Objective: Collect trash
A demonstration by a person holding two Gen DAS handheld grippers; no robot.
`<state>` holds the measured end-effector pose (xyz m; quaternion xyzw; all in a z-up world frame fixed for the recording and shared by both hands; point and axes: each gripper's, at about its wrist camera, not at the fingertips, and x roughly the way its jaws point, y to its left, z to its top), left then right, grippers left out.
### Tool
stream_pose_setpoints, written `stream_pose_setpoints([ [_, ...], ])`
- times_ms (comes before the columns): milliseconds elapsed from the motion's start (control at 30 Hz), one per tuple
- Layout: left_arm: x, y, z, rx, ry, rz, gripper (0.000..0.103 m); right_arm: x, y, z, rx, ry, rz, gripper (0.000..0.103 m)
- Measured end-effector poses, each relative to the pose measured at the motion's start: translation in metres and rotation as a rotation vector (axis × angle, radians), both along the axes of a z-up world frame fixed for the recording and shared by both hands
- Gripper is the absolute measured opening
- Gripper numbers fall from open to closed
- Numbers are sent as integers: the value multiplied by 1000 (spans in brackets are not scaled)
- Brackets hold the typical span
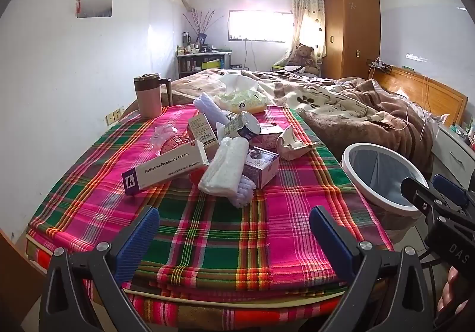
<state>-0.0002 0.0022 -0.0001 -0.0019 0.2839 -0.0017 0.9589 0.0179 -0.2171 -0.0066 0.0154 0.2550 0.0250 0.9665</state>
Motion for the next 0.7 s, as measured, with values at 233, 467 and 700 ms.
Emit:
stream_pose_setpoints([
  [233,-1,-1,2,0,-2,2,102,-1,-1,-1,0,-1,1,83],
  [467,-2,-2,2,1,-3,2,102,-2,-1,0,-3,-3,2,83],
  [700,-2,-1,3,0,-3,2,102,-3,0,1,-6,-6,3,83],
])
